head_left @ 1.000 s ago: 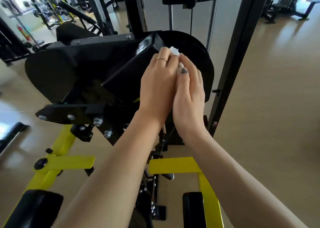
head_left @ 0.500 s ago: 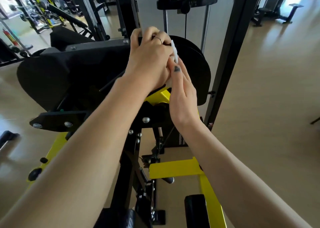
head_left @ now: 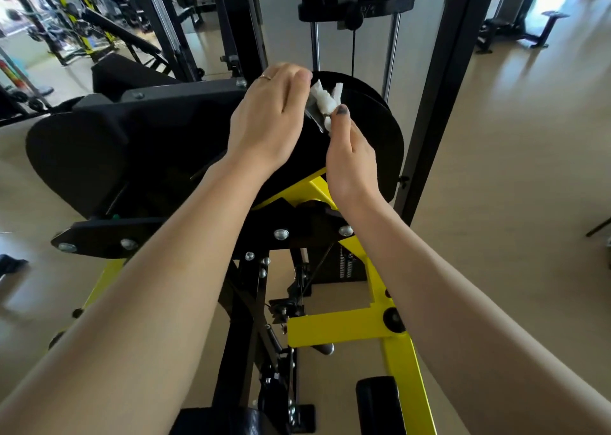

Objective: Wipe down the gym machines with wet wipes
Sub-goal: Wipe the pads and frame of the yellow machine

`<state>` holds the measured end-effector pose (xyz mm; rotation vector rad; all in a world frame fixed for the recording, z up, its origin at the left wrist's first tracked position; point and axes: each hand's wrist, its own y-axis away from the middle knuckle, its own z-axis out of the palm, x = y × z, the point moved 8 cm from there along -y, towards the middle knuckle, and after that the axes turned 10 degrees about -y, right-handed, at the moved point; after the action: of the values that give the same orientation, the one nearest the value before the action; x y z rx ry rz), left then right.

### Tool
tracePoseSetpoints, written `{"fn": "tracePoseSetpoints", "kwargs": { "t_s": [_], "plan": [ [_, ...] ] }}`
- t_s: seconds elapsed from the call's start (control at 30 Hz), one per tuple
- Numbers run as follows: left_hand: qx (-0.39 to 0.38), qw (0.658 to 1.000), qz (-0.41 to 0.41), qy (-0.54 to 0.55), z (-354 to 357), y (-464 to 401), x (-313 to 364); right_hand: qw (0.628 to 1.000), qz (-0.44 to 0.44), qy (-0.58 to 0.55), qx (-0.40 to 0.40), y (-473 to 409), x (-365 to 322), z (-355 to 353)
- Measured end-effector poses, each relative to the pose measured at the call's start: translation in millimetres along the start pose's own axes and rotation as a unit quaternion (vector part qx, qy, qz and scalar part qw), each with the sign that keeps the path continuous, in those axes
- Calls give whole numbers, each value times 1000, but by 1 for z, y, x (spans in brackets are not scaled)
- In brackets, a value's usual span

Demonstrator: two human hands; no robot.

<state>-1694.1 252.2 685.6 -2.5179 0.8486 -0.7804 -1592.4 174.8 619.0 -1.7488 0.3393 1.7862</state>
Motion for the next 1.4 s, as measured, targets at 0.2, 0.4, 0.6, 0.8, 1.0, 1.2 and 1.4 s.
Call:
{"fn": "tracePoseSetpoints", "kwargs": {
  "t_s": [0.2,0.4,0.6,0.8,1.0,1.2,1.4],
  "plan": [
    [10,1000,17,-4,-1,-1,-2,997,21,-60,52,39,16,-3],
    [-4,1000,27,1,1,-2,-2,990,111,-68,44,19,4,-2],
    [-43,998,38,10,4,-5,-4,989,113,-79,50,46,22,-4],
    [-46,998,45,21,5,-6,-7,983,116,-121,76,82,32,5],
    [-46,997,61,16,5,-4,-5,966,192,-161,64,88,40,34],
    [-48,996,70,14,4,-4,-5,926,243,-283,55,73,56,31],
    [-40,996,69,25,4,-3,-8,912,216,-344,56,62,48,29]
  ]
}}
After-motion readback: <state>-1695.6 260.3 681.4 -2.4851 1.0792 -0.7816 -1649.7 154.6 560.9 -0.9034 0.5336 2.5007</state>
